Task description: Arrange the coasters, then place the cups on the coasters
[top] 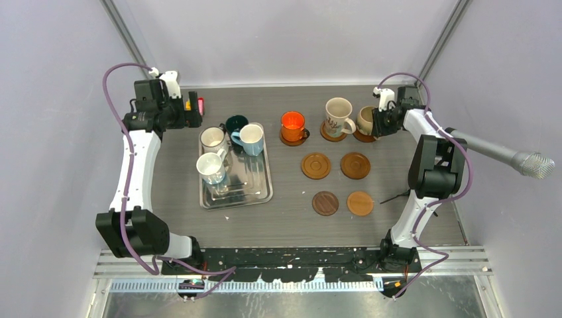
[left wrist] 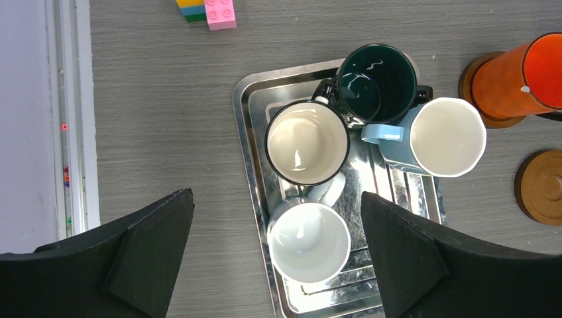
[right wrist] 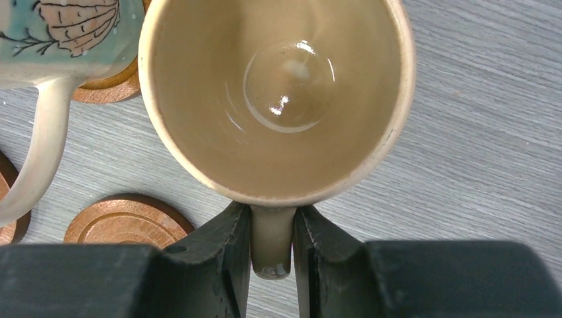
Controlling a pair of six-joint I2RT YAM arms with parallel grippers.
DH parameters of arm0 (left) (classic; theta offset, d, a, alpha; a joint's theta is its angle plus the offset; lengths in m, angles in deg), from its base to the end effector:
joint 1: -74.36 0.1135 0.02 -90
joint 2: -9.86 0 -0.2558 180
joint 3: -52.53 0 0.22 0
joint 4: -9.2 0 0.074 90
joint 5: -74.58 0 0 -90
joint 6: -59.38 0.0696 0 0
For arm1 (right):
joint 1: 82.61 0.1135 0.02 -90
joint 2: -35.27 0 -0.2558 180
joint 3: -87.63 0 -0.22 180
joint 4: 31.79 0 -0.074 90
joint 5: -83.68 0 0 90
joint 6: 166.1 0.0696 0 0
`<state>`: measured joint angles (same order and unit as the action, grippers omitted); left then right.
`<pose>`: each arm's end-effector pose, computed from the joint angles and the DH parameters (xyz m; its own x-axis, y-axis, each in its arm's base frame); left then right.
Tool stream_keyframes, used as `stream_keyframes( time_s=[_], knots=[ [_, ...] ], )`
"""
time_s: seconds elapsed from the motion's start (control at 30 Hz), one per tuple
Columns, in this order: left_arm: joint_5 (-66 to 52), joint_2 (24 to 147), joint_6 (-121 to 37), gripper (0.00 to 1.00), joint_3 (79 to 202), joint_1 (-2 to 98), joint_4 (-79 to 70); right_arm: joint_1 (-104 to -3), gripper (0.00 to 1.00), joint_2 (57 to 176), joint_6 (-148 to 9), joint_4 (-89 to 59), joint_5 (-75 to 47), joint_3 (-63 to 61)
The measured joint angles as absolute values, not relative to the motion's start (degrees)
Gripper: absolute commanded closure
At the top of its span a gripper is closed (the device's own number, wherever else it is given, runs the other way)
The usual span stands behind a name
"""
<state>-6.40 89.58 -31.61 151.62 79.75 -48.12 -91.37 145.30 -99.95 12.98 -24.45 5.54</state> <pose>0.2942 0.0168 0.3504 -0.6127 -0.0749 -0.7868 0.0197 0.9937 -0.1100 0.3979 -0.0394 0.1902 -0.7478 -0.2736 -0.6050 -0.3560 0.9343 0.0175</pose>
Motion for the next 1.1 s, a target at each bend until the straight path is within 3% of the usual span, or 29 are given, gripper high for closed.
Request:
stream_keyframes(
  time_s=[0.57,1.1],
  knots=[
    [-6.4,90.2,-31.6,0.00,151.7,79.8,-48.1,-91.7,0.43,144.4,-100.4,13.3,-24.4,5.3],
    [-5.7,90.2,-31.7,0.00,151.7,79.8,-48.0,-91.7,0.41,135.5,-101.8,18.8,-23.1,3.2]
  ],
)
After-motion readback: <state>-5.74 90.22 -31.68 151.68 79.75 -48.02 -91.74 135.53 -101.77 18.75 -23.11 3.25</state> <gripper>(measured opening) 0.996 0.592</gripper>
